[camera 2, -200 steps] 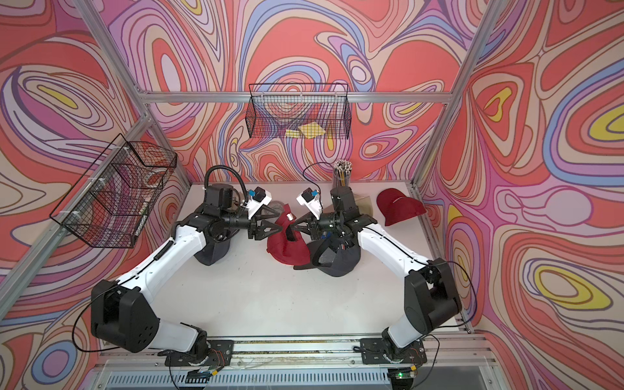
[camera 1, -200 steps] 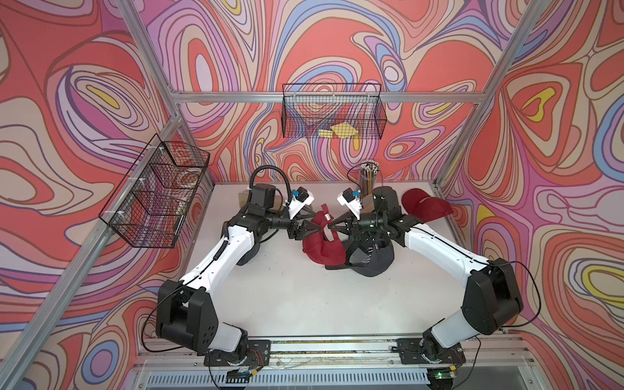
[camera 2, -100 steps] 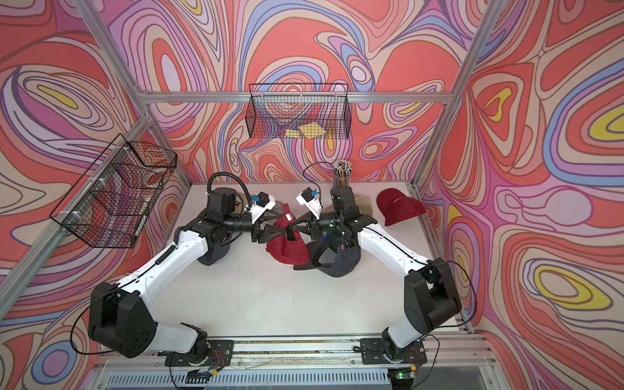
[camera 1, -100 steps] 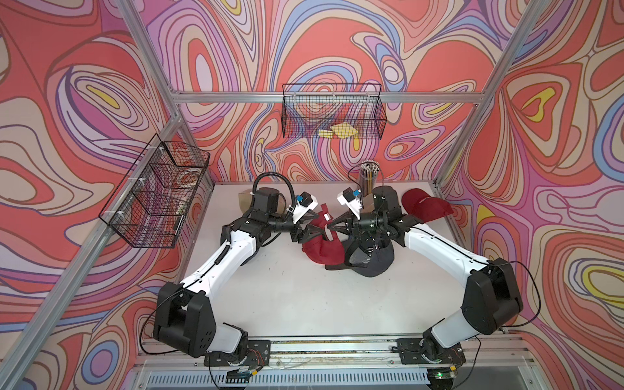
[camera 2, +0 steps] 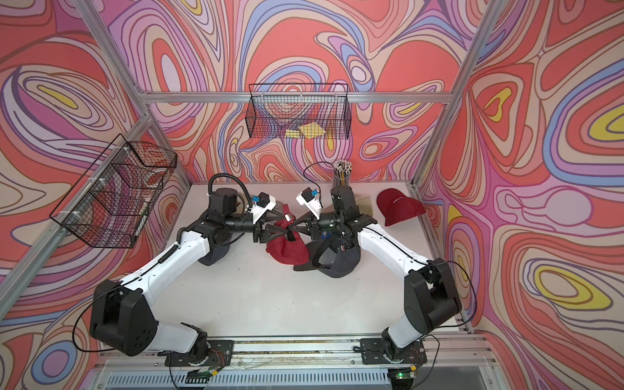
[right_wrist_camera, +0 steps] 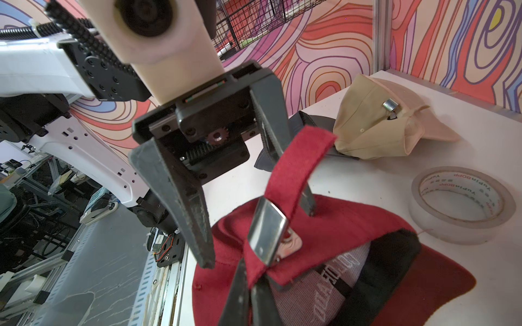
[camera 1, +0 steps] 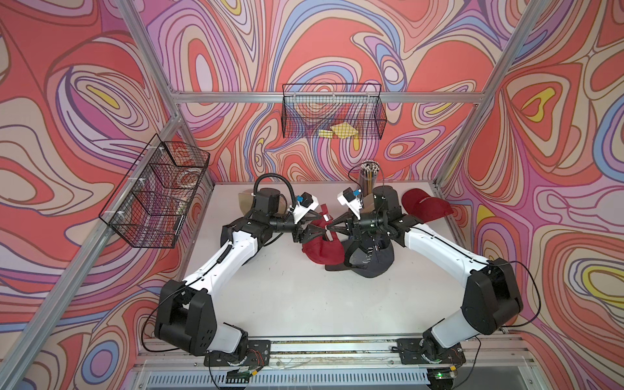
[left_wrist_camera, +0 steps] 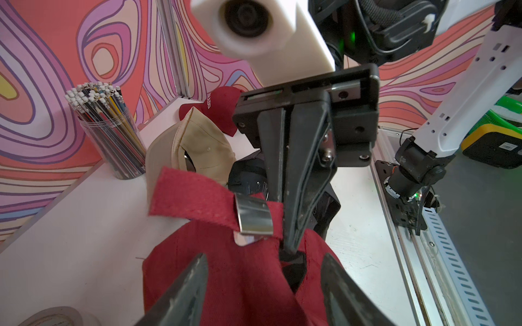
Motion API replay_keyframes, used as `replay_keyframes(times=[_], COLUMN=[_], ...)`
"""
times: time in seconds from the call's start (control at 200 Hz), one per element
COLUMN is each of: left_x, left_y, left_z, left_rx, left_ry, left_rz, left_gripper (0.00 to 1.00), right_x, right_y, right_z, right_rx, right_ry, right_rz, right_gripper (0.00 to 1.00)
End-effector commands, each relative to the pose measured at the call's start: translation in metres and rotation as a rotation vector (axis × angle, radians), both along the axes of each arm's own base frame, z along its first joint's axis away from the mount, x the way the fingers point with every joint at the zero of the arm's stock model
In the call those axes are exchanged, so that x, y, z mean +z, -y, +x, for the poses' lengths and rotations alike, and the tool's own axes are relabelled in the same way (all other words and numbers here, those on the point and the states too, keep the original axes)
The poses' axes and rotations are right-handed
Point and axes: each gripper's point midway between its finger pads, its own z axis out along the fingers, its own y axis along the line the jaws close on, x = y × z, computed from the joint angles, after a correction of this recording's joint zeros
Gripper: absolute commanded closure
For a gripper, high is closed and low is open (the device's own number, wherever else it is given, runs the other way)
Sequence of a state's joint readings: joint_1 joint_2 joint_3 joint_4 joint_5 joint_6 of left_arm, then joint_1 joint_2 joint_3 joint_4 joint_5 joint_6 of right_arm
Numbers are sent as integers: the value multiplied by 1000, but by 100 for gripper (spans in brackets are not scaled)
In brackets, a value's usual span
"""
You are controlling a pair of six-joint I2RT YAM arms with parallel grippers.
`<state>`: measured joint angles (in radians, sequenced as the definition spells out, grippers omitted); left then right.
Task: Open the adjustable buckle of the baseball cap
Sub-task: Pull the adjustable strap on the baseball cap.
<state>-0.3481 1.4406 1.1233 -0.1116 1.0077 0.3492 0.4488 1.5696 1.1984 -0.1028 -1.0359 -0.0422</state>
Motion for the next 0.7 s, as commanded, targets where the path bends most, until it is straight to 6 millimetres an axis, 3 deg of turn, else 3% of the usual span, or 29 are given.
replay_keyframes(times=[0.0,0.16,0.371,0.556,0.691], left_x=[1,-1,-1,2,9], left_y=[4,6,6,6,8], left_z=[-4,-6,-7,-8,-6], left_rx=[-40,-63,-68,-71,-56], left_ry=[10,-11,-6,-14,-34], left_rz=[-20,-12,-6,-21,-67], left_gripper=[38,51,85,100,100], right_x=[-4,-3,-6,-8,-11], right_y=[-4,-5,-4,-4,-4], right_z=[-2,-2,-2,-1,0], right_rx=[26,30,28,25,20], right_ry=[-9,-14,-20,-19,-26], right_rz=[10,9,2,-2,-10], right_gripper=[100,100,100,100,100])
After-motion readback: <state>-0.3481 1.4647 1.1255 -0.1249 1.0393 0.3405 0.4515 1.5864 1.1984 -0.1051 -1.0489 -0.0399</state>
